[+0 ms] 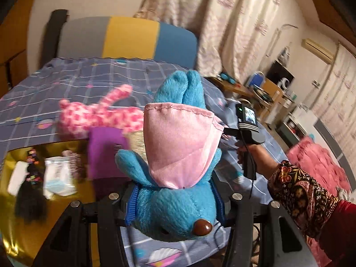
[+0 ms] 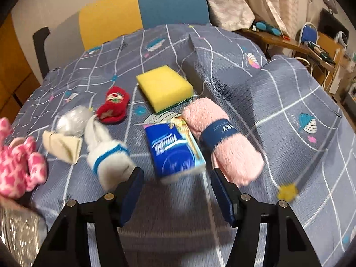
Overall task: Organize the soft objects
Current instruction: 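Carry the blue bunny toward the tin with the left gripper while the right grasps the blue Tempo tissue pack, then drop the bunny into the gold tin with the left gripper while the right carries the Tempo pack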
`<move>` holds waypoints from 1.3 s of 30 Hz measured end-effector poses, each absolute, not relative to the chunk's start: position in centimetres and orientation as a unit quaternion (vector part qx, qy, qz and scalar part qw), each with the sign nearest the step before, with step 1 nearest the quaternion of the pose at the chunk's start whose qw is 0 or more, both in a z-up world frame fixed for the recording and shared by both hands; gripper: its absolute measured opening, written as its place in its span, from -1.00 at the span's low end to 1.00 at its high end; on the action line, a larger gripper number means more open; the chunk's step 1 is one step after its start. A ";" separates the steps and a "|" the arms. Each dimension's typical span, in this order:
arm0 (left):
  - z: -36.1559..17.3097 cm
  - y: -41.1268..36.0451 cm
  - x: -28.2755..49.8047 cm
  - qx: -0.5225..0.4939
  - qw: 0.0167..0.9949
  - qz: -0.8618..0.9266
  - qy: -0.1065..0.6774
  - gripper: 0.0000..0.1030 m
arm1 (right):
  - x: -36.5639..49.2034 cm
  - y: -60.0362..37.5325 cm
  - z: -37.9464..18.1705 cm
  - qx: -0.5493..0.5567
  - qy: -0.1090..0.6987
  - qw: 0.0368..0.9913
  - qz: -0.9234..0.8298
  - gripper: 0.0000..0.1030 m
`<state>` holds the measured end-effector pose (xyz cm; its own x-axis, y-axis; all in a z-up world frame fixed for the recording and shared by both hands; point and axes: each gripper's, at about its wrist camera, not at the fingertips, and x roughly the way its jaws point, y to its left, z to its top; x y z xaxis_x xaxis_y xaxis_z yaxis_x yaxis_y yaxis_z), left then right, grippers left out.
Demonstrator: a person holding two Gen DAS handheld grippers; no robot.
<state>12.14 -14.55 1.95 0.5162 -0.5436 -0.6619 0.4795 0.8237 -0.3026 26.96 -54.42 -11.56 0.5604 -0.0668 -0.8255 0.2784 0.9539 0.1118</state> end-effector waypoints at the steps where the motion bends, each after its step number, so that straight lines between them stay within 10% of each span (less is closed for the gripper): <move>1: 2.0 -13.7 12.2 -0.044 0.874 -0.285 0.391 0.06 | 27.4 -54.5 -11.8 0.115 0.463 0.873 -0.099 0.23; 18: -2.4 -0.7 13.7 -0.085 0.903 -0.092 0.412 0.07 | 29.9 -53.3 -13.2 0.107 0.488 0.860 -0.106 0.13; 39: -11.2 10.3 15.4 -0.121 0.838 -0.032 0.531 0.12 | 12.8 -40.7 2.0 0.126 0.340 0.932 -0.003 0.13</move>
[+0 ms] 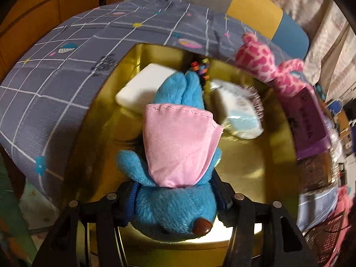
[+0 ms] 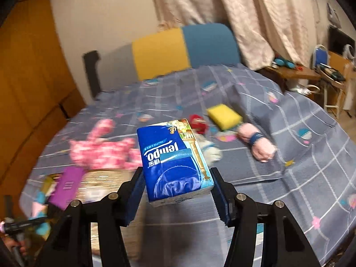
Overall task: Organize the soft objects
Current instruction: 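Drop the bunny into the gold tin with the left gripper while the right carries the Tempo pack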
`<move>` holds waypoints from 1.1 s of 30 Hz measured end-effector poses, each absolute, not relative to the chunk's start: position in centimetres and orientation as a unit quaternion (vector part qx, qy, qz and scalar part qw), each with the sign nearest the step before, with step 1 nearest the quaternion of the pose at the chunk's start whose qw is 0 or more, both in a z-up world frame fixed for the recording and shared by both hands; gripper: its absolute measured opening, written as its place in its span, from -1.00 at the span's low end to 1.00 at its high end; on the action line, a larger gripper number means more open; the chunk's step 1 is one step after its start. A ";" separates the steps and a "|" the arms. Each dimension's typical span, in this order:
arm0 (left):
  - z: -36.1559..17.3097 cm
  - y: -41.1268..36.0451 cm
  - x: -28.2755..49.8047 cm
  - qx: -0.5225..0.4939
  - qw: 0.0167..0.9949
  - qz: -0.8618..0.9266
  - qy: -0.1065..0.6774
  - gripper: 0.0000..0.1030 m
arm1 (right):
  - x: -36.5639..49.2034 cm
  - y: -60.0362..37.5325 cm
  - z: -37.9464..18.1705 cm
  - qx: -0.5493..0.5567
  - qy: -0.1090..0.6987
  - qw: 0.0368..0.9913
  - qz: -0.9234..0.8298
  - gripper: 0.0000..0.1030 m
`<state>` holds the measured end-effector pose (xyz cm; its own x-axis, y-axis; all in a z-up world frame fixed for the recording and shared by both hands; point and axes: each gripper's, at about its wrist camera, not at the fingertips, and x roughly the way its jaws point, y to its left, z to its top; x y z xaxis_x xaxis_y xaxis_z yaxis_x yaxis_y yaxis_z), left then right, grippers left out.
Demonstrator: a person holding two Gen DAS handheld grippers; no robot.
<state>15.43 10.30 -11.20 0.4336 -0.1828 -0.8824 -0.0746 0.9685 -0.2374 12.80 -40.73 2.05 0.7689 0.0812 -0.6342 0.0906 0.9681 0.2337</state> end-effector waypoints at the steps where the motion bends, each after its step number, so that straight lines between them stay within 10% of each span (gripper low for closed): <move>1: -11.4 10.7 15.4 -0.118 0.837 -0.030 0.534 0.13 | 12.4 -39.3 2.7 0.124 0.334 0.934 0.011 0.13; 12: -11.9 14.4 15.8 -0.089 0.837 -0.012 0.540 0.33 | 11.3 -24.2 4.7 0.104 0.327 0.926 0.158 0.13; 33: -5.9 21.0 10.0 -0.288 0.878 -0.004 0.381 0.32 | 16.7 -2.6 -9.5 0.067 0.511 0.829 0.218 0.13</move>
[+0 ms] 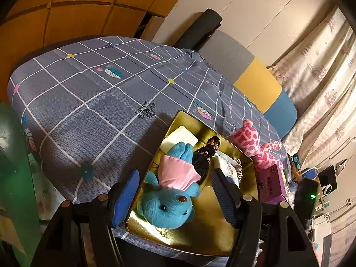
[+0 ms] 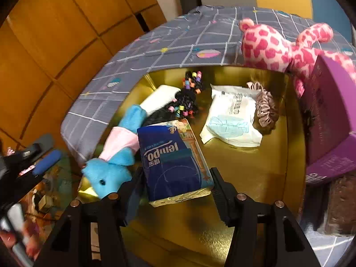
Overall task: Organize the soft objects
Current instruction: 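Drop the bunny into the gold tin with the left gripper while the right carries the Tempo pack, then release the Tempo tissue pack into the gold tin with the right gripper, then move both grippers back to the pile and grasp the pink rolled towel with the right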
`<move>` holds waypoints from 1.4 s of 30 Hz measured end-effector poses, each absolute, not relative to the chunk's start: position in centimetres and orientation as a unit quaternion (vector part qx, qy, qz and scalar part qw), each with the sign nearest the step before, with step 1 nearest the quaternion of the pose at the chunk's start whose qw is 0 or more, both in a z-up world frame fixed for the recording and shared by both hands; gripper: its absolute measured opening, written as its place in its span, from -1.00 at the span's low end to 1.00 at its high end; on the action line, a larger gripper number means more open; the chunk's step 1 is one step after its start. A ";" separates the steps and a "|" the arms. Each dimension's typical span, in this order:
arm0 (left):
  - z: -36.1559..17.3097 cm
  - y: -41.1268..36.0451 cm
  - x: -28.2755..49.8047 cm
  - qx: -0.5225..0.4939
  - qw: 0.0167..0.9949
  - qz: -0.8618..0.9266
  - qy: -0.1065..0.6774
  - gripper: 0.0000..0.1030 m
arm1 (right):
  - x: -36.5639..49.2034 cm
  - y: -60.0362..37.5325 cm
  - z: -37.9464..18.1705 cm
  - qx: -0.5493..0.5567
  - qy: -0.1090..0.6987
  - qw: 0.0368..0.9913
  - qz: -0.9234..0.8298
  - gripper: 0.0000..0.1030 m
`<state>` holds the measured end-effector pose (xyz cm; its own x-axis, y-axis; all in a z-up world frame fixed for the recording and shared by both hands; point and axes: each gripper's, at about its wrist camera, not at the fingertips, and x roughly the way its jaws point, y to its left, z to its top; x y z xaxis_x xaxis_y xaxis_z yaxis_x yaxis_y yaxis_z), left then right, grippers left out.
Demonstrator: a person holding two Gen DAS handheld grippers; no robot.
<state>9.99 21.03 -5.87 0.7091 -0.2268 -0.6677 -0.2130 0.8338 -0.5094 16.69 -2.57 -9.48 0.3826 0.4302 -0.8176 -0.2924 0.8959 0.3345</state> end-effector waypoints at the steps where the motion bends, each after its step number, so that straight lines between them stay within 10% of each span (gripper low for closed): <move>1: -5.8 21.1 9.8 -0.290 0.878 -0.005 0.380 0.32 | 16.9 -2.4 -9.8 0.066 0.513 0.829 0.213 0.13; 24: -6.2 18.8 9.5 -0.292 0.874 -0.050 0.386 0.30 | 15.8 -3.7 -5.7 0.076 0.471 0.850 0.223 0.16; 42: -4.6 7.2 11.7 -0.230 0.864 -0.163 0.417 0.30 | 13.1 -28.1 2.9 0.129 0.336 0.932 0.034 0.29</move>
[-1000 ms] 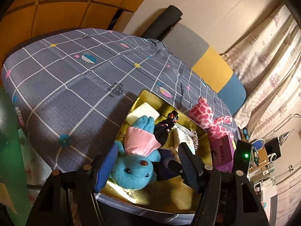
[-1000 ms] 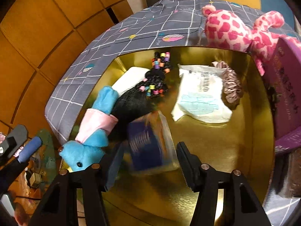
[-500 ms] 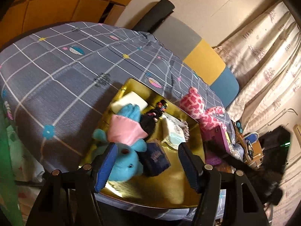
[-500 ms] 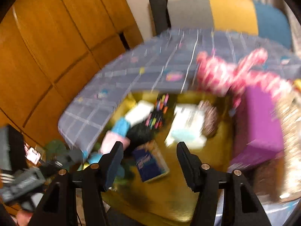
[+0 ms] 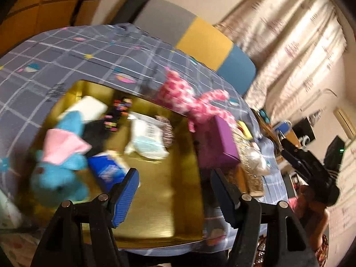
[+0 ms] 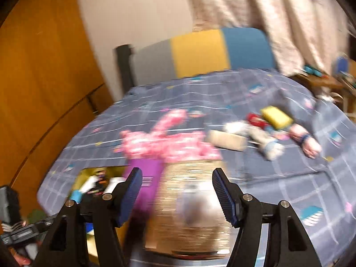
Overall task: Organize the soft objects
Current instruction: 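Move both grippers back to the pile and grasp the pink rolled towel with the right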
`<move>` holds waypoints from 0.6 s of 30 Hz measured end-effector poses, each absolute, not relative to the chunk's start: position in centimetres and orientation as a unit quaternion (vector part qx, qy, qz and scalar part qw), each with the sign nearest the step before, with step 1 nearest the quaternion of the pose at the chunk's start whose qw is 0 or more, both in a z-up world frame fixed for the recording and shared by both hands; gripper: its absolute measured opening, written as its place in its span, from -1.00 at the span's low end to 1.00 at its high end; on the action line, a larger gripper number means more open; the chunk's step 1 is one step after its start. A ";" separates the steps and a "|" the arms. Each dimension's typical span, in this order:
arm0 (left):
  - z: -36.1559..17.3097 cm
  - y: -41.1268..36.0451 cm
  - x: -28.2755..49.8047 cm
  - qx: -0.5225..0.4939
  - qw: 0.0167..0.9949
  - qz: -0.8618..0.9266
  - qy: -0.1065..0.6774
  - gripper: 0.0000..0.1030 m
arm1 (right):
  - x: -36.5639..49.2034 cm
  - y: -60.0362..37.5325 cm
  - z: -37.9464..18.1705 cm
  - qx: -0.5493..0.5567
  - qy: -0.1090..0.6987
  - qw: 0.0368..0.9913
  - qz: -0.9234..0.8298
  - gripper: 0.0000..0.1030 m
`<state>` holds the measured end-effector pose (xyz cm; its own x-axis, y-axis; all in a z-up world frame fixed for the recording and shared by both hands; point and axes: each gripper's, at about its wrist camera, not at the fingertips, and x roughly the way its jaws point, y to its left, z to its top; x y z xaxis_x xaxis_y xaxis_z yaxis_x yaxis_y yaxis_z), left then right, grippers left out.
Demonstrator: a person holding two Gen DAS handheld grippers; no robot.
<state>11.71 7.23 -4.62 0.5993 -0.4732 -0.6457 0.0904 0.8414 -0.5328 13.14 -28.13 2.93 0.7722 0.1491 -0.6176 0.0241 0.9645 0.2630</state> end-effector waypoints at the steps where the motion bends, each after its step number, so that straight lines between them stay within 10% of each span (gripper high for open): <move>1: -4.5 6.5 11.8 -0.227 0.863 -0.170 0.419 0.30 | 13.1 -30.2 2.5 0.135 0.340 0.931 0.013 0.29; 18: -0.1 -9.7 14.2 -0.139 0.836 -0.293 0.443 0.30 | 18.6 -51.9 -8.1 0.115 0.428 0.885 -0.141 0.34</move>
